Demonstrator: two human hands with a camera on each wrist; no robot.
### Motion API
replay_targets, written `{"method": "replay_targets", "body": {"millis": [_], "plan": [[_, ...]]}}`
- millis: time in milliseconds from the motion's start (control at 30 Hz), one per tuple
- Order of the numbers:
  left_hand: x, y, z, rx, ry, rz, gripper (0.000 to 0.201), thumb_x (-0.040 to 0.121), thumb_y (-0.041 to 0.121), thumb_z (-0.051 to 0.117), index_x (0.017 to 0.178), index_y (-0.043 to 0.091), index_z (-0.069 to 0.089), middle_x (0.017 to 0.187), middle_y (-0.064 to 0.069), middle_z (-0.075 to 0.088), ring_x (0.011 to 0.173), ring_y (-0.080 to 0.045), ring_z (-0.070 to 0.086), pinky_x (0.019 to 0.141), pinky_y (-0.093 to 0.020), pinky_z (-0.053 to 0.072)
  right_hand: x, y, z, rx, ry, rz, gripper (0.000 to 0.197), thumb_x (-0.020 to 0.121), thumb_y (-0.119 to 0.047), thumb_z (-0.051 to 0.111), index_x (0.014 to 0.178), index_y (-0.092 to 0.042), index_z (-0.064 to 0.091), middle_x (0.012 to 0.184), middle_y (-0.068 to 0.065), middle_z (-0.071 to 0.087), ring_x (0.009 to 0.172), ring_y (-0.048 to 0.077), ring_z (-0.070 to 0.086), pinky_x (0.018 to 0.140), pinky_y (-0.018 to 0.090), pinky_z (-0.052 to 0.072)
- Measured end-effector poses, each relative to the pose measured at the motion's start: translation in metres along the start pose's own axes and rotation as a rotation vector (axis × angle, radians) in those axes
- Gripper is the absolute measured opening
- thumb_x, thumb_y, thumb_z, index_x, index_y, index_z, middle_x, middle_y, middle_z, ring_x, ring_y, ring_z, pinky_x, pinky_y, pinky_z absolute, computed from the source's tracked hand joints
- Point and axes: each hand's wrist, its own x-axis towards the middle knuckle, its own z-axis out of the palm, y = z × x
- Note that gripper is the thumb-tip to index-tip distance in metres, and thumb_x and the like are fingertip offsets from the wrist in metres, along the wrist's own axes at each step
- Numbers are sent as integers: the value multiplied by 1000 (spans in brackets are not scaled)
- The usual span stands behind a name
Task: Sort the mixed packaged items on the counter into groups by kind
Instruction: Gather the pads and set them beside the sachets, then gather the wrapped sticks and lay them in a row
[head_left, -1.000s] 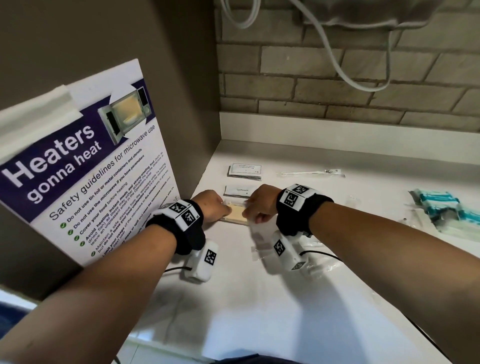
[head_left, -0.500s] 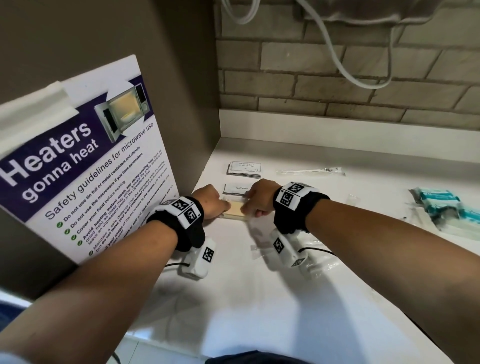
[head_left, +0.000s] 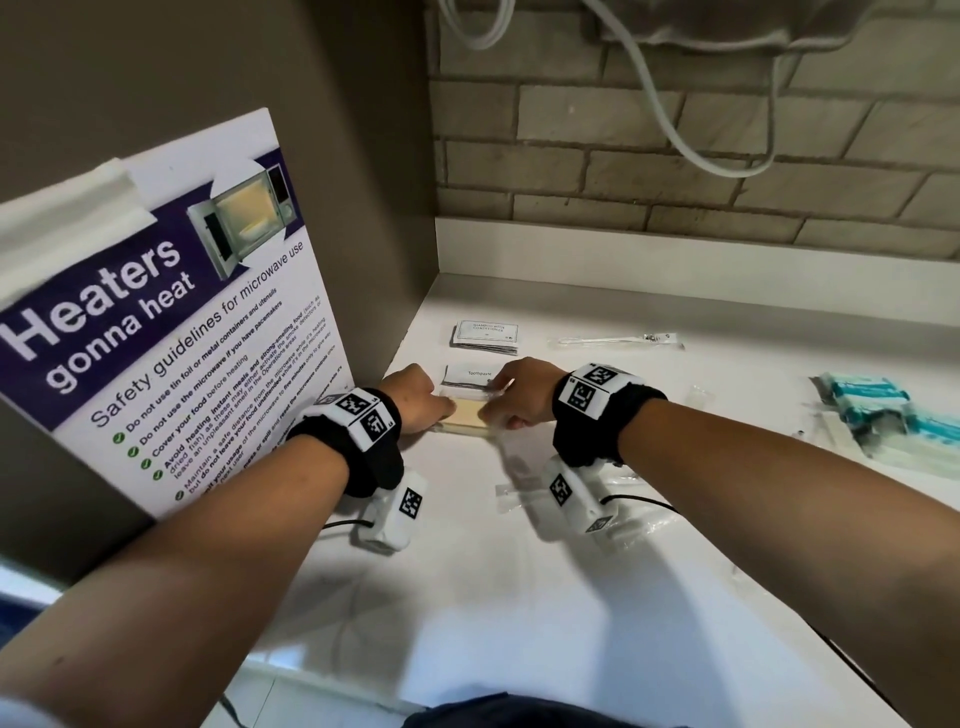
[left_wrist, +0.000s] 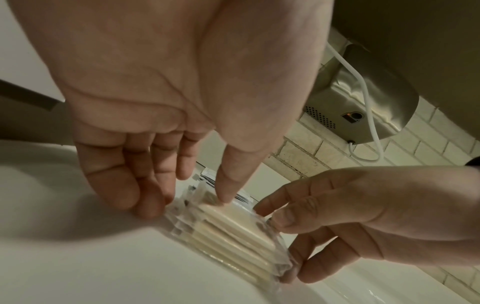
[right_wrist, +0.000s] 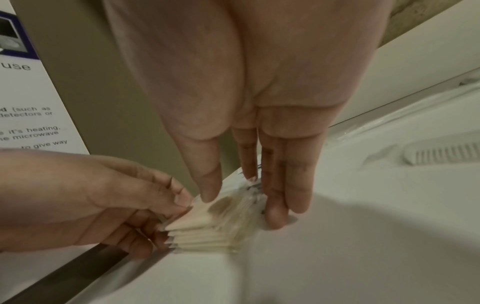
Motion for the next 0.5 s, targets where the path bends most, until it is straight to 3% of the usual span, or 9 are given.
{"method": "replay_targets", "body": {"millis": [67, 133, 233, 333, 433, 500], "plan": [[0, -2, 1, -11, 11, 3, 54, 87, 42, 62, 128, 10, 50, 129, -9, 58, 119, -26, 54, 94, -28, 41, -3, 5, -3, 11, 3, -26, 46, 75, -28, 72, 115, -5, 67, 76, 7, 67, 70, 20, 57, 75, 31, 52], [-1, 0, 0, -28, 54, 24, 55, 85, 41, 65, 128, 11, 49, 130, -9, 57, 119, -26, 54, 97, -29, 42, -7, 12, -8, 5, 31, -53, 48, 76, -34, 74, 118, -13, 64, 94, 7, 71, 82, 19, 60, 81, 31, 51], [2, 13, -4, -47, 169, 106, 48, 81, 36, 68, 120, 14, 52, 123, -11, 58, 114, -28, 55, 98, -34, 45, -28, 24, -23, -123, 42, -107, 44, 81, -36, 71, 120, -19, 61, 116, 3, 65, 96, 19, 58, 85, 28, 45], [5, 48, -7, -69, 206, 219, 36, 81, 28, 68, 113, 16, 57, 118, -9, 58, 111, -27, 55, 95, -32, 44, -54, 36, -36, -283, -24, -138, 40, 85, -31, 69, 121, -17, 60, 121, -1, 63, 111, 20, 57, 90, 28, 43], [9, 92, -1, -42, 190, 411, 26, 82, 12, 62, 107, 14, 64, 115, -9, 62, 107, -26, 57, 88, -25, 42, -69, 52, -35, -378, -63, -129, 41, 84, -28, 69, 122, -17, 59, 125, 0, 60, 115, 21, 55, 97, 33, 45], [16, 121, 10, 4, 144, 512, 26, 82, 6, 58, 106, 11, 66, 114, -10, 62, 108, -26, 57, 87, -24, 41, -72, 64, -29, -456, -104, -130, 40, 87, -27, 64, 124, -14, 57, 126, 3, 59, 116, 24, 55, 96, 33, 45]]}}
